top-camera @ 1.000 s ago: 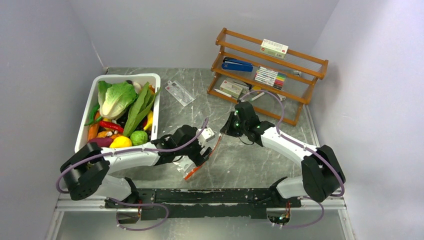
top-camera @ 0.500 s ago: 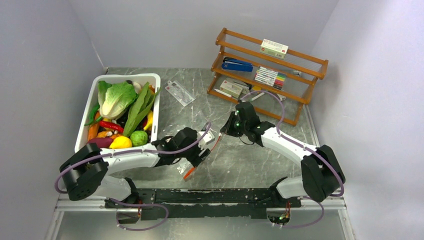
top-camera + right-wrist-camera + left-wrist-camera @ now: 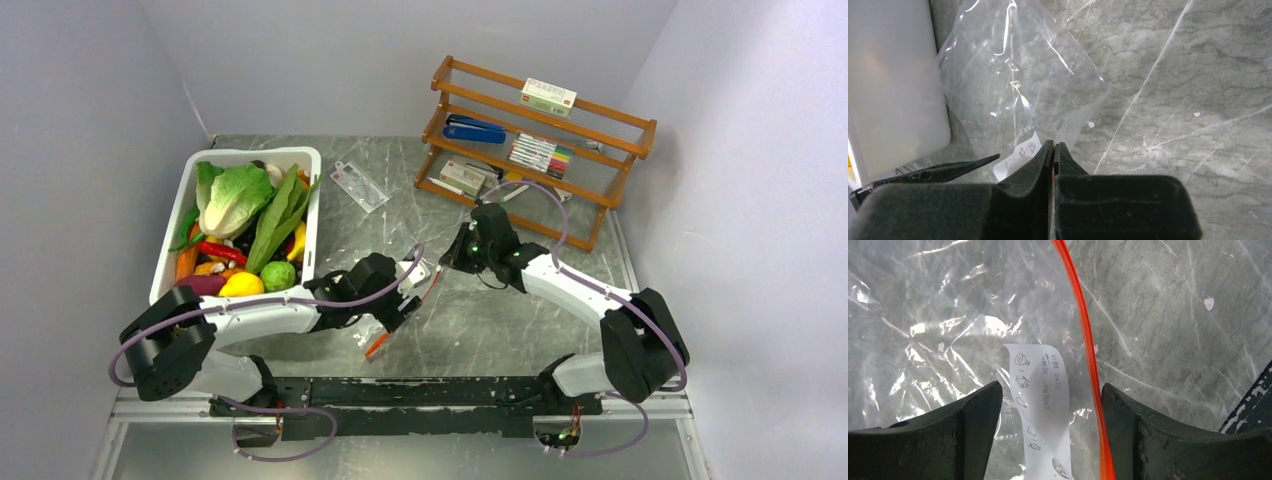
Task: Place the food in the zip-top bag and seal the zipper
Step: Open the zipper of the food storage bag.
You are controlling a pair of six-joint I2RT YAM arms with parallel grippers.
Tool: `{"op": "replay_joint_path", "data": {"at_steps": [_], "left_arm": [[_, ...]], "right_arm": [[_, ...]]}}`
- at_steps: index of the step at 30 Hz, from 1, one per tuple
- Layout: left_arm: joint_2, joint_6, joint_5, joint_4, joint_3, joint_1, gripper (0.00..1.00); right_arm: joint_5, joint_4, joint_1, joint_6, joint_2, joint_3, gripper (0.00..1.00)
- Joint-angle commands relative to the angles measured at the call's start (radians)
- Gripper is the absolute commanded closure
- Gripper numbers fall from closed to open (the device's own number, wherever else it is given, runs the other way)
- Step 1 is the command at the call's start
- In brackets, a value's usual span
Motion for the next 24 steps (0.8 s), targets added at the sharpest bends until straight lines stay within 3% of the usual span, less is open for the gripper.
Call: {"op": "replay_joint_path", "data": {"at_steps": [1, 5, 15, 24], "left_arm": [[0.012, 0.018, 0.009, 0.009, 0.052, -0.008, 0.29], [0.025, 0.008, 0.022, -0.021, 0.095, -0.008, 0.33], [0.071, -0.006, 0.023, 0.047, 0.079, -0.008, 0.28], [0.108, 0.0, -0.045, 0.063, 0.065, -0.008, 0.32]], "right_arm": [[-0.013, 0.014, -0.005, 0.001, 0.013, 0.008, 1.0], [-0.013, 0.009, -0.004, -0.006, 0.019, 0.012, 1.0], [-0.023, 0.024, -0.005, 0.004, 0.013, 0.003, 1.0], [-0.017, 0.017, -0.007, 0.002, 0.007, 0.0, 1.0]]}}
